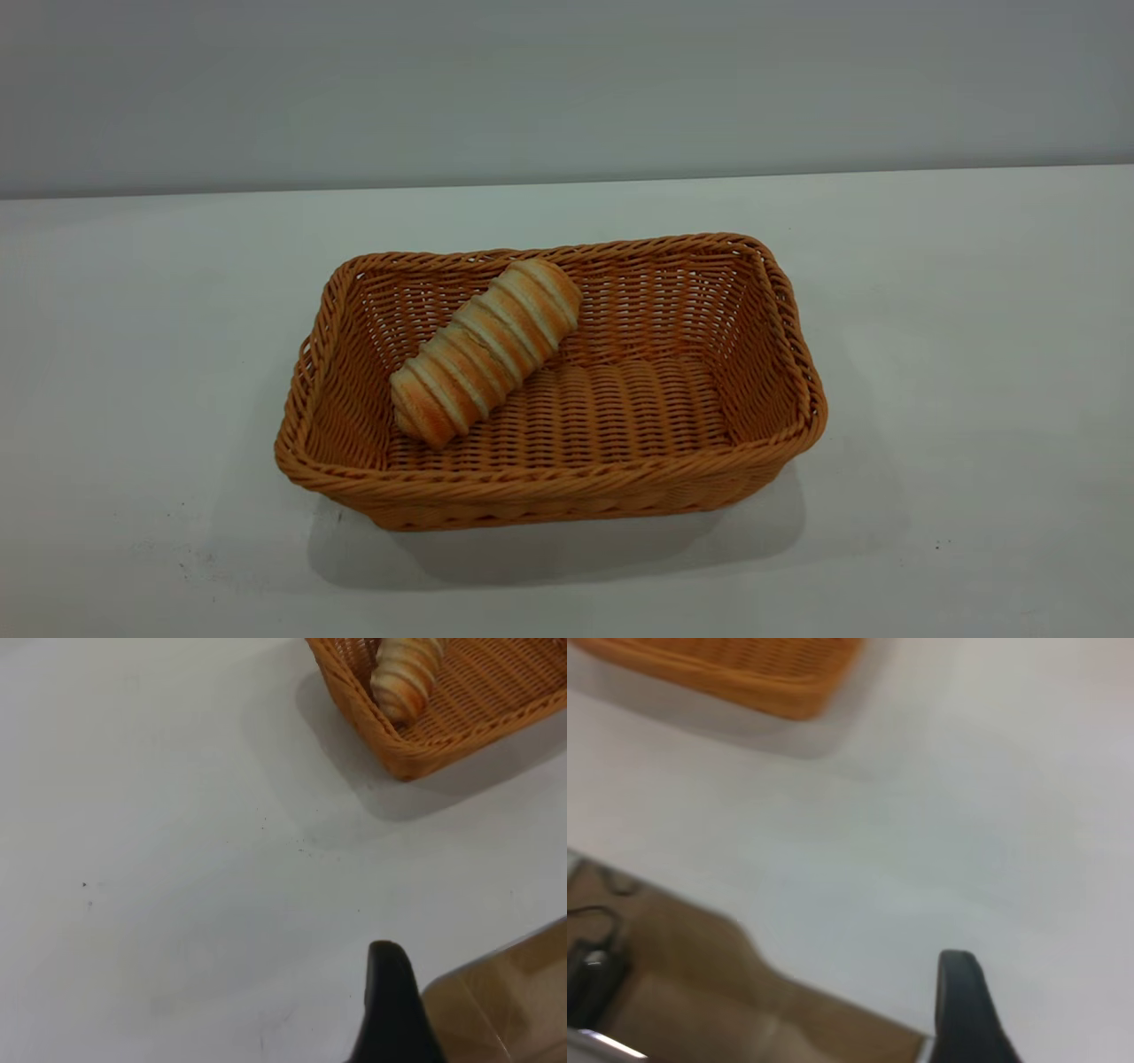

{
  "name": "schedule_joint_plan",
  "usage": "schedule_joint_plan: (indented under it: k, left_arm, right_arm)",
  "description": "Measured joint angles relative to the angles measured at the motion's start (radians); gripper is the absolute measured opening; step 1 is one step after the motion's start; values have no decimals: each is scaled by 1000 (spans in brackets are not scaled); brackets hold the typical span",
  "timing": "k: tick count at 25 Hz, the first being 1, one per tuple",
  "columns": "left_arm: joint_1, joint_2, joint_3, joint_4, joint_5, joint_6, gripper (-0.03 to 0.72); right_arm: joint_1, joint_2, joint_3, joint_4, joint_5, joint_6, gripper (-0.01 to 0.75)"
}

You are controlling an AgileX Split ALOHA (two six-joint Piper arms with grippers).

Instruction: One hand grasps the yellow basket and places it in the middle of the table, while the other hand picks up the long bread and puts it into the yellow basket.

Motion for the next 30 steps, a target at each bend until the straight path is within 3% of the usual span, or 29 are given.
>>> schedule_joint_plan:
  k: [7, 30]
  left_arm:
    - [0, 0, 0, 0, 0, -1, 541]
    - [0, 0, 0, 0, -2, -1, 541]
  right_arm:
    - [0, 0, 1, -86, -10, 120, 490]
    - [0, 0, 1, -94, -13, 128, 490]
